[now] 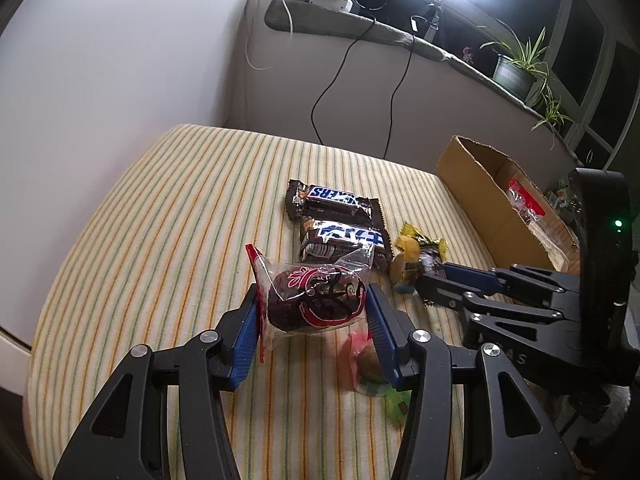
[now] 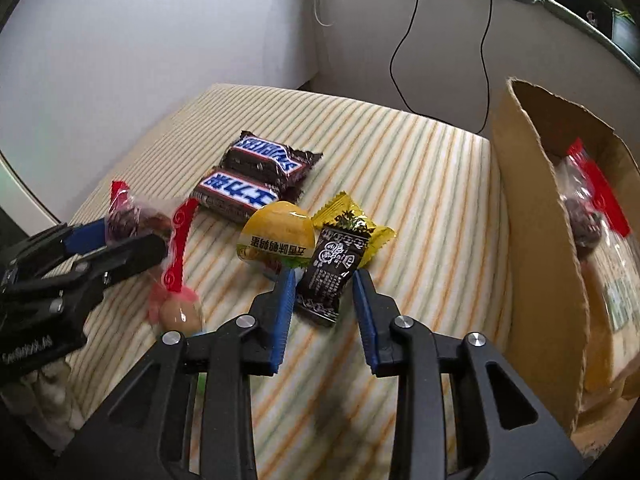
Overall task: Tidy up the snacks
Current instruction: 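Grasp the red-ribboned chocolate bag with the left gripper while right gripper grasps black candy packet, then carry the chocolate bag with the left gripper while right gripper carries black packet over the box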
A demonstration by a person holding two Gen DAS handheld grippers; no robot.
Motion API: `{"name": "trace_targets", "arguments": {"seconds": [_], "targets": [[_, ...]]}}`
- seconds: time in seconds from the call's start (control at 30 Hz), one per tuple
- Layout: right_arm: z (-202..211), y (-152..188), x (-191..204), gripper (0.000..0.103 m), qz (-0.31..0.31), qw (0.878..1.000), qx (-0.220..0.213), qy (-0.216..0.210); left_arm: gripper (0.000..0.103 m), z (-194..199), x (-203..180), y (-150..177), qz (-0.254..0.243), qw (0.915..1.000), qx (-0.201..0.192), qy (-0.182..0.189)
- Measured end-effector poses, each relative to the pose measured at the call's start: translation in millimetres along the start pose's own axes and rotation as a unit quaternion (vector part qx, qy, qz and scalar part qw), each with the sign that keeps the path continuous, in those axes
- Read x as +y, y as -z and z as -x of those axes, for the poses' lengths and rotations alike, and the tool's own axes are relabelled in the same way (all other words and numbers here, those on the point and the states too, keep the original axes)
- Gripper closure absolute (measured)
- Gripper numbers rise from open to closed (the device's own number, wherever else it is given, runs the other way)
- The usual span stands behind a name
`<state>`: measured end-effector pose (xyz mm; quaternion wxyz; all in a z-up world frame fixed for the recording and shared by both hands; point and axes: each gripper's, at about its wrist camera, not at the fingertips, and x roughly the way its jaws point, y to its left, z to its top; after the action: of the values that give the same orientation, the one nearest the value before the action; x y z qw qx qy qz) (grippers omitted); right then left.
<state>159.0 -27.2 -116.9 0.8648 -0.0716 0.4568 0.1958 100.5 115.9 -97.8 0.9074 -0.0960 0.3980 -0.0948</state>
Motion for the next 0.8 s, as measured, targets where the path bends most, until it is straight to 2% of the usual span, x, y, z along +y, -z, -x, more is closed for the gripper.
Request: {"name": "trace_targets", "arguments": {"seconds": [0.03,0.1,0.37,0.8], "targets": [[-1,-1,0,0.079,0.002,1.000,-0.001,0.000,0.054,1,0,0,-0.001,1.0000,-0.001,0.000],[-3,-2,1,0.081,0.008,1.000,-0.001,0.004,0.054,2,-1,0,-0.002,1.0000,-0.002,-0.001],[5,2,-5,0.082,-0.006,1.000,-0.009,-0.019,0.054,9,-5,-1,-0.004,1.0000,-0.008,-0.003],[67,16,-15,0.082,-0.006,0.997,-0.051,-0.059,0.054,34,-35,-9,-0.025,0.9992,-0.031,-0.003]]}}
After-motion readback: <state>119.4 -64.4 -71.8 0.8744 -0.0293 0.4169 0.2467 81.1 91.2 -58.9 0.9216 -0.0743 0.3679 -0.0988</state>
